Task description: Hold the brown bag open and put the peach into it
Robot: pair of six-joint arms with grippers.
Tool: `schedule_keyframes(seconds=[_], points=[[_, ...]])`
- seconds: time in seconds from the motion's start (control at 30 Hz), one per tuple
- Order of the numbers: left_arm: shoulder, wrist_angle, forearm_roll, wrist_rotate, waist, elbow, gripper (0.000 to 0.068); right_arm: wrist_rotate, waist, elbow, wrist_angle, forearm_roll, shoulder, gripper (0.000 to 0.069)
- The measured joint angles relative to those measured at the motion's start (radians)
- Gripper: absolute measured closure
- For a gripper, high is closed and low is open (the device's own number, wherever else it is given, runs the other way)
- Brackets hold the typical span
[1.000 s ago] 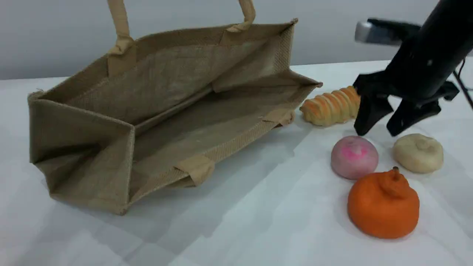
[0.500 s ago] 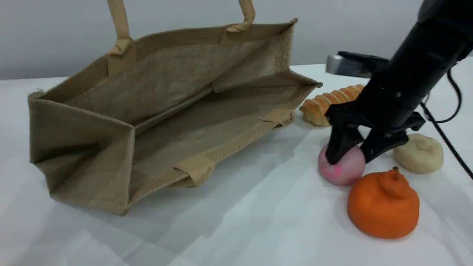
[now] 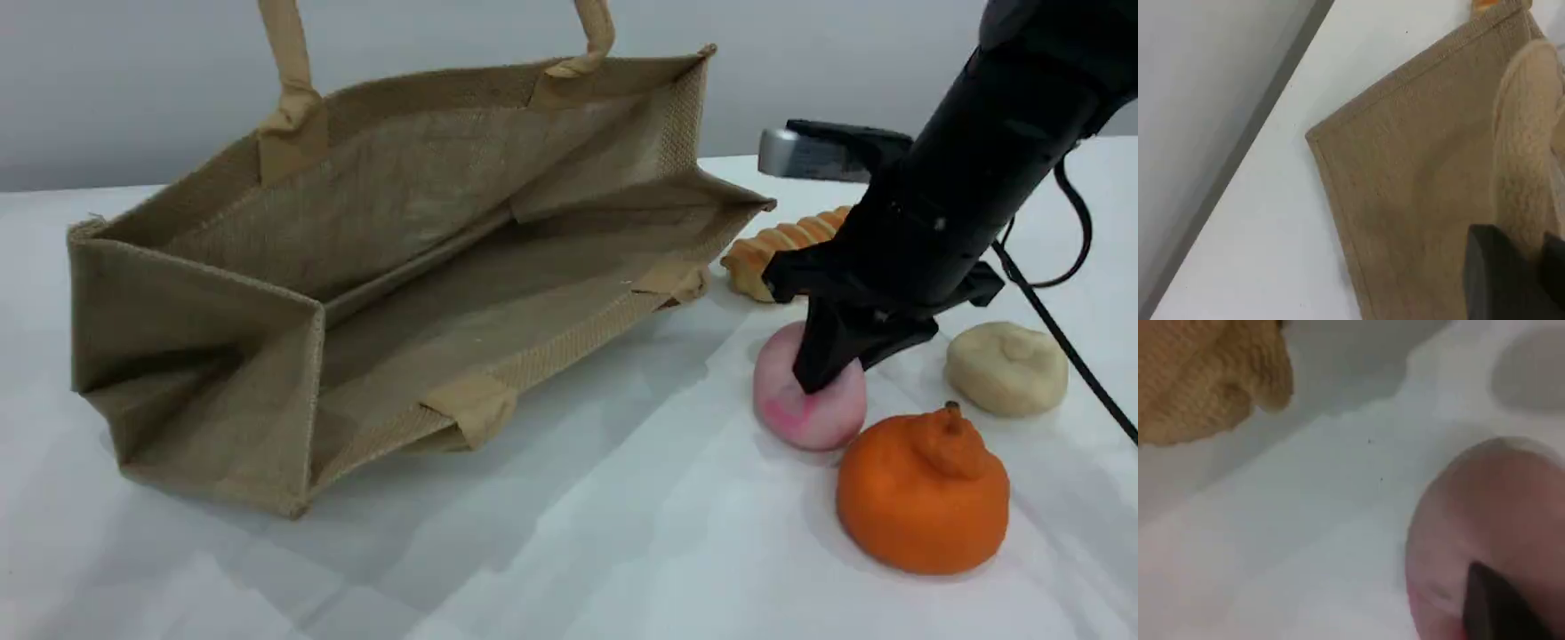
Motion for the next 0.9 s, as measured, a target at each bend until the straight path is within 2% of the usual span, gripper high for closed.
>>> schedule_keyframes(seconds=[0.3,0.57,0.73,0.9], points=[[0.000,0.000,0.000,0.002,0.000,0.000,0.0591,0.018,0.000,0.003,0.067,0.003,-0.165,0.0666],[0.001,0.000,0.002,0.007,0.000,0.000,0.0591,-0.023,0.007,0.085,0.061,0.097,-0.326,0.0666],[0.001,0.000,0.004,0.007,0.000,0.000,0.0591,-0.123,0.086,0.113,0.049,0.229,-0.379,0.0666],[0.001,0.000,0.004,0.007,0.000,0.000,0.0591,-0.242,0.215,0.113,-0.026,0.375,-0.377,0.0666]])
